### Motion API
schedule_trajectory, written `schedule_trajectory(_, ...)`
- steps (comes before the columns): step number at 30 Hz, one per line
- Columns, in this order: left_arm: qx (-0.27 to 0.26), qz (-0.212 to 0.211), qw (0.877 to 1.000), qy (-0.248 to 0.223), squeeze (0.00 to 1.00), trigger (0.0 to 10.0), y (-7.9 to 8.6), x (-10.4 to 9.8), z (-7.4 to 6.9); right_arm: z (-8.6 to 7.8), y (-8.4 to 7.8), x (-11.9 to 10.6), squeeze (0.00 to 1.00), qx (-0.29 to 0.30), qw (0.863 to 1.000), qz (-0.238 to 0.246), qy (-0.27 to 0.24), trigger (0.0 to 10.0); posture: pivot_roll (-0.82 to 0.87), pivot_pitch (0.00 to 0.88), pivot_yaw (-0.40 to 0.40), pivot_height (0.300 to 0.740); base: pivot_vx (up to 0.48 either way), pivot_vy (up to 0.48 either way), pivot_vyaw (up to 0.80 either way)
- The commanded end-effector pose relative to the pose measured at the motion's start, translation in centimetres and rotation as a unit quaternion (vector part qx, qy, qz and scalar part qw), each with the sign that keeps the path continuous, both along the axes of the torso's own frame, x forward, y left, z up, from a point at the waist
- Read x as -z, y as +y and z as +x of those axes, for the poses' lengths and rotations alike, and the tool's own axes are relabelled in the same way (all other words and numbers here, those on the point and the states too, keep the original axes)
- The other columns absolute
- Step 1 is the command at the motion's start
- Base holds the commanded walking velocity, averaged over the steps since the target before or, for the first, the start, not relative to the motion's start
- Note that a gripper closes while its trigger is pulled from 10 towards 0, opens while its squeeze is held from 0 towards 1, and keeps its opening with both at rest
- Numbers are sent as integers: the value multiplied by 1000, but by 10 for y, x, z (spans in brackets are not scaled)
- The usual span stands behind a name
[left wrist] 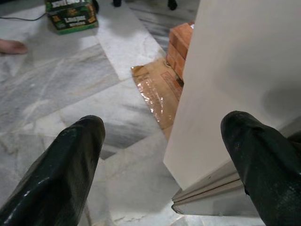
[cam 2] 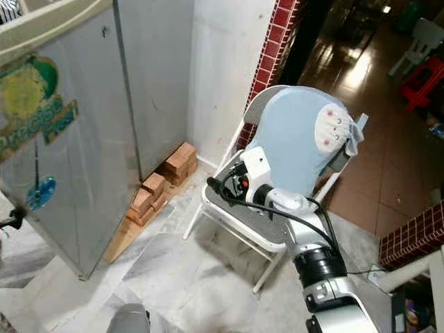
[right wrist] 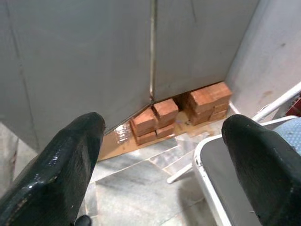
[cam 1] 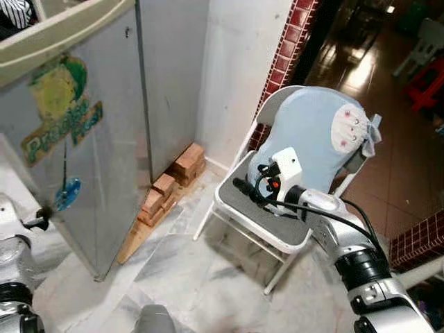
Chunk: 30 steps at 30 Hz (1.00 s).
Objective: Restocking fridge
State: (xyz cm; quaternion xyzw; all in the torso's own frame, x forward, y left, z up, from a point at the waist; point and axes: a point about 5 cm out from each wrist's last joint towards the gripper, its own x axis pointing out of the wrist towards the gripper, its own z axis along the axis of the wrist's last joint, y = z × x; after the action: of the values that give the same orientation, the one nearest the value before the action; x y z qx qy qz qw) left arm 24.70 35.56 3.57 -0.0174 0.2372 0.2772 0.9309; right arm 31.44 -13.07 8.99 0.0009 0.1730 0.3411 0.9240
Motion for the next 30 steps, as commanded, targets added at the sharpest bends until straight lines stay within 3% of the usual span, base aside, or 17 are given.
schedule_trajectory(1, 11, 3, 1000, 10, 0, 10000, -7, 8, -2, -2, -2, -5, 0, -15, 1000, 8, -11, 10000, 107, 14, -111, 740, 0, 0, 0)
schedule_trajectory(5, -13, 26, 1000, 2, 0, 10000, -4, 9, -9, -3, -1, -7, 0, -26, 999, 21, -13, 10000, 109, 17, -109, 740, 0, 0, 0)
schedule_trajectory(7, -39, 56, 998, -11, 0, 10000, -5, 11, -19, 3, 1, -13, 0, -9, 999, 40, -15, 10000, 113, 21, -108, 740, 0, 0, 0)
schedule_trajectory(10, -44, 36, 998, -31, 0, 10000, -24, 21, -28, 12, 3, -19, 0, 12, 999, 22, -32, 10000, 116, 24, -110, 740, 0, 0, 0)
schedule_trajectory(11, -22, 31, 999, -37, 0, 10000, -34, 23, -27, 14, 2, -19, 0, 21, 999, 13, -31, 10000, 121, 25, -114, 740, 0, 0, 0)
schedule_trajectory(13, 50, 19, 997, -60, 0, 10000, -61, 21, -20, 18, 0, -16, 0, 33, 999, -6, -28, 10000, 132, 25, -122, 740, 0, 0, 0)
schedule_trajectory(14, 50, 19, 997, -60, 0, 10000, -61, 21, -20, 18, 0, -16, 0, 33, 999, -6, -28, 10000, 132, 25, -122, 740, 0, 0, 0)
schedule_trajectory(16, 107, 5, 992, -68, 0, 10000, -82, 20, -10, 18, -1, -12, 0, 32, 999, -13, -23, 10000, 139, 24, -128, 740, 0, 0, 0)
schedule_trajectory(17, 107, 5, 992, -68, 0, 10000, -82, 20, -10, 18, -1, -12, 0, 32, 999, -13, -23, 10000, 139, 24, -128, 740, 0, 0, 0)
schedule_trajectory(19, 167, -4, 984, -68, 0, 10000, -100, 16, 6, 19, 2, -14, 0, 37, 999, -4, -26, 10000, 124, 15, -122, 740, 0, 0, 0)
schedule_trajectory(21, 199, -3, 977, -71, 0, 10000, -107, 11, 18, 21, 5, -20, 0, 47, 998, 9, -31, 10000, 109, 9, -115, 740, 0, 0, 0)
schedule_trajectory(26, 220, -17, 972, -81, 0, 10000, -115, 4, 26, 22, 5, -22, 0, 58, 998, 14, -31, 10000, 113, 8, -112, 740, 0, 0, 0)
schedule_trajectory(29, 288, -37, 954, -74, 0, 10000, -133, -5, 47, 22, 3, -13, 0, 66, 998, 0, -22, 10000, 108, 5, -112, 740, 0, 0, 0)
schedule_trajectory(30, 288, -29, 954, -75, 0, 10000, -134, -9, 54, 22, 5, -14, 0, 62, 998, 7, -23, 10000, 94, 0, -107, 740, 0, 0, 0)
